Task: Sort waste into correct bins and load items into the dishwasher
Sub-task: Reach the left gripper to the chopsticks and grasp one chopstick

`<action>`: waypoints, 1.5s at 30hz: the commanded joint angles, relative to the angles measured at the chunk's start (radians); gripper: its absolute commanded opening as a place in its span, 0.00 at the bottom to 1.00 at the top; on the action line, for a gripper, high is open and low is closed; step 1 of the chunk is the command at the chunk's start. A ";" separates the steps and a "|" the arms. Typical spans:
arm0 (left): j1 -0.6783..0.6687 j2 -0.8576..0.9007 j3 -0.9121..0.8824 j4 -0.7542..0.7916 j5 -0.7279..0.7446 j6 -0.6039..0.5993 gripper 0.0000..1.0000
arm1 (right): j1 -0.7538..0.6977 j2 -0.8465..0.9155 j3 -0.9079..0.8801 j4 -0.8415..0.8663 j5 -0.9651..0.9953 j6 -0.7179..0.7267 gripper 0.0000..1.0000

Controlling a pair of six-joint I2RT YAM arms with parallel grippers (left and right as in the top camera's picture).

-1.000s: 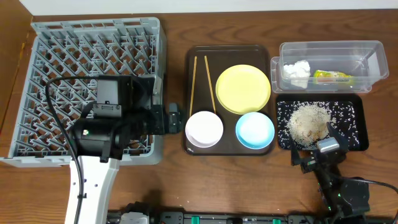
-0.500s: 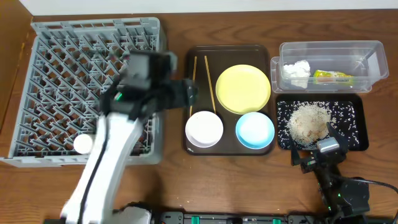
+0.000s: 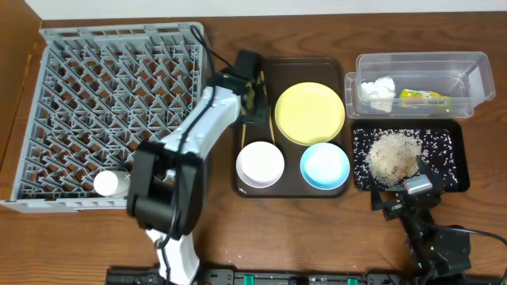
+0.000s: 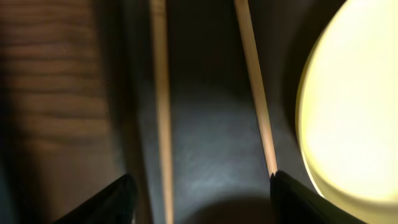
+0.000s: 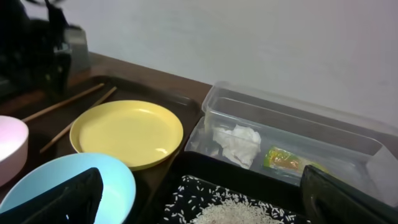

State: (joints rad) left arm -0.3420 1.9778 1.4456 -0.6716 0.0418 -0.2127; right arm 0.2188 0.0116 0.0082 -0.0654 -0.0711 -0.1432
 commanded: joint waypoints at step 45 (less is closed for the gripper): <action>-0.038 -0.113 0.016 0.000 -0.068 0.062 0.08 | 0.009 -0.006 -0.003 -0.002 0.000 -0.011 0.99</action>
State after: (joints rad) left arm -0.3885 1.8675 1.4521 -0.6514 0.0200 -0.1593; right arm 0.2188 0.0116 0.0082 -0.0654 -0.0708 -0.1432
